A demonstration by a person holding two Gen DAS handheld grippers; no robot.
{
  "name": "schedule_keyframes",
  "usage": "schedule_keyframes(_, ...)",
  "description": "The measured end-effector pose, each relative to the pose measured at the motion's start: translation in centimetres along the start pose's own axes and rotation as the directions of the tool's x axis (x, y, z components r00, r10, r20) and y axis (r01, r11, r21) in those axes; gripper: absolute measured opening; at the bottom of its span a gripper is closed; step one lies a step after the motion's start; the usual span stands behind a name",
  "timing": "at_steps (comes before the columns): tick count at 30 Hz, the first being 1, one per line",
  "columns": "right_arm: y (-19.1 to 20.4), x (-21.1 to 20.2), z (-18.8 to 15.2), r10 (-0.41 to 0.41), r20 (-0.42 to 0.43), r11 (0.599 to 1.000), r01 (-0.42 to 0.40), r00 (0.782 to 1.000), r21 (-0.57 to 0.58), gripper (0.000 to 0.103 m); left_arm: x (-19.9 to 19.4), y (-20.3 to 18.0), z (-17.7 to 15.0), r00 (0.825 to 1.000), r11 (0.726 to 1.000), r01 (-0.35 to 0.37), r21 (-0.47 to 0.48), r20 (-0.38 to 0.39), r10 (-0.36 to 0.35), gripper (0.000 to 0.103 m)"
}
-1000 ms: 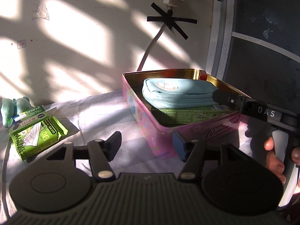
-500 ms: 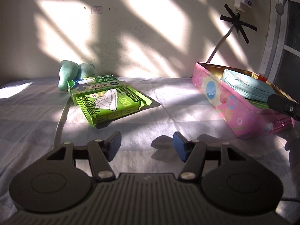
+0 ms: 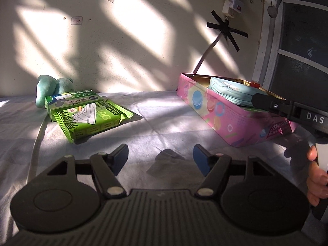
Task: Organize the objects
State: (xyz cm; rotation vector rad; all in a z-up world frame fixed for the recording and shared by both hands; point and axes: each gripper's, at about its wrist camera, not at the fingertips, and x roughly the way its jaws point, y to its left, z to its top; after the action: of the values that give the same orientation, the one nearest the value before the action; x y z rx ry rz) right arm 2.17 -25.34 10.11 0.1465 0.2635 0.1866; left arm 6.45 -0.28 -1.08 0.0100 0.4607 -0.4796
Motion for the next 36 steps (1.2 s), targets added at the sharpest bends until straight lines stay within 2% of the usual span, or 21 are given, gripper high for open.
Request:
schedule_keyframes(3,1.0,0.2,-0.5,0.025,-0.012,0.999,-0.025,1.0,-0.042,0.07,0.1,0.3,-0.2,1.0,1.0,0.001,-0.006,0.001,-0.001,0.072)
schedule_keyframes(7,2.6,0.2,-1.4,0.06,-0.027,0.992,-0.063,0.998,-0.105,0.072,0.0,1.6,-0.1,1.0,0.998,-0.007,-0.061,0.004,0.007,0.072)
schedule_keyframes(14,4.0,0.8,-2.9,0.081,-0.075,0.984,-0.092,0.994,-0.15,0.073,0.0,2.6,-0.2,1.0,0.993,-0.01,-0.118,0.003,0.01,0.073)
schedule_keyframes(19,4.0,1.0,-2.9,0.087,-0.088,0.984,-0.099,0.992,-0.147,0.073,0.0,2.6,-0.2,1.0,0.993,-0.01,-0.119,0.004,0.011,0.076)
schedule_keyframes(36,3.8,1.2,-2.9,0.094,-0.102,0.983,-0.109,0.99,-0.145,0.076,0.0,2.7,-0.3,1.0,0.993,-0.01,-0.121,0.002,0.01,0.076)
